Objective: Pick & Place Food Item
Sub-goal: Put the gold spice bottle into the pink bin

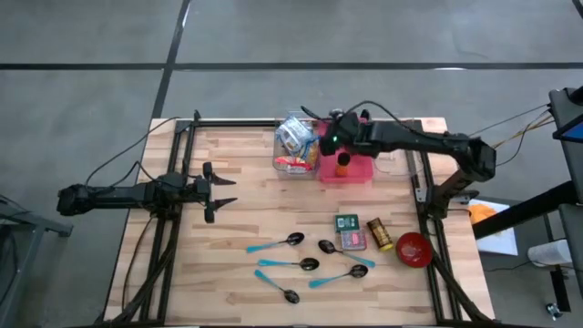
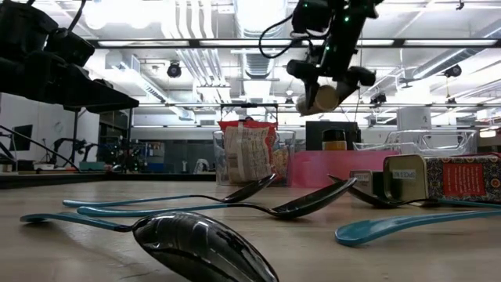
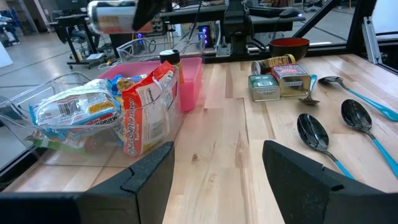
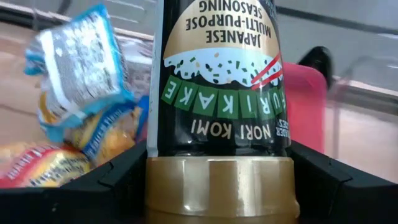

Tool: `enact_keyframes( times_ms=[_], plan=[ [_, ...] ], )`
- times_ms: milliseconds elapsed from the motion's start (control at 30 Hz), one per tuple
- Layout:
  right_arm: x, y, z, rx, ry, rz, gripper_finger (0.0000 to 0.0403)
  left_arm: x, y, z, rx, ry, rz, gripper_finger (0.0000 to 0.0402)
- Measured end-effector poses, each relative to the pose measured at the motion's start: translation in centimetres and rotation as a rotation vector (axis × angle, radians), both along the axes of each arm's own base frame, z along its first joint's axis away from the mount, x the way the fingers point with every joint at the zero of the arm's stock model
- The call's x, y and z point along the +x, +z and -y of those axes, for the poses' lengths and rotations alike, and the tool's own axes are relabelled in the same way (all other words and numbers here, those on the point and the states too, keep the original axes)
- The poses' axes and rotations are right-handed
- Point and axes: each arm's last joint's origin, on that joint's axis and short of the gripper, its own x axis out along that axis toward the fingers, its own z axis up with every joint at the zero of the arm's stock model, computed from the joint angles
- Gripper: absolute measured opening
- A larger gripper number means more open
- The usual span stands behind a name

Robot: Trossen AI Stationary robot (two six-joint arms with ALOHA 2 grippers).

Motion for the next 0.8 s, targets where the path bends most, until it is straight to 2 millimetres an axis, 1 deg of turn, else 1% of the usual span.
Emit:
enact_keyframes(
  times_ms=[133,300,433,667,800],
  plan=[
    [0.1,-0.8,1.7,0.027,0.018,0.009,0.0275,0.0,0.0,0.0,-0.002,0.001,0.0,0.0244],
    [0.5,-3.2,3.5,0.072,-0.019,-0.055,0.0275,0.0,0.0,0.0,-0.002,0.001,0.0,0.0244],
    [0.7,-4.9,4.7,0.142,-0.029,-0.066,0.0275,0.0,0.0,0.0,-0.002,0.0,0.0,0.0244],
    [1.2,-7.1,6.5,0.218,-0.018,-0.057,0.0275,0.0,0.0,0.0,-0.002,0.0,0.0,0.0244],
    [1.1,-8.2,7.3,0.275,-0.011,-0.059,0.0275,0.0,0.0,0.0,-0.001,0.0,0.0,0.0244]
  ],
)
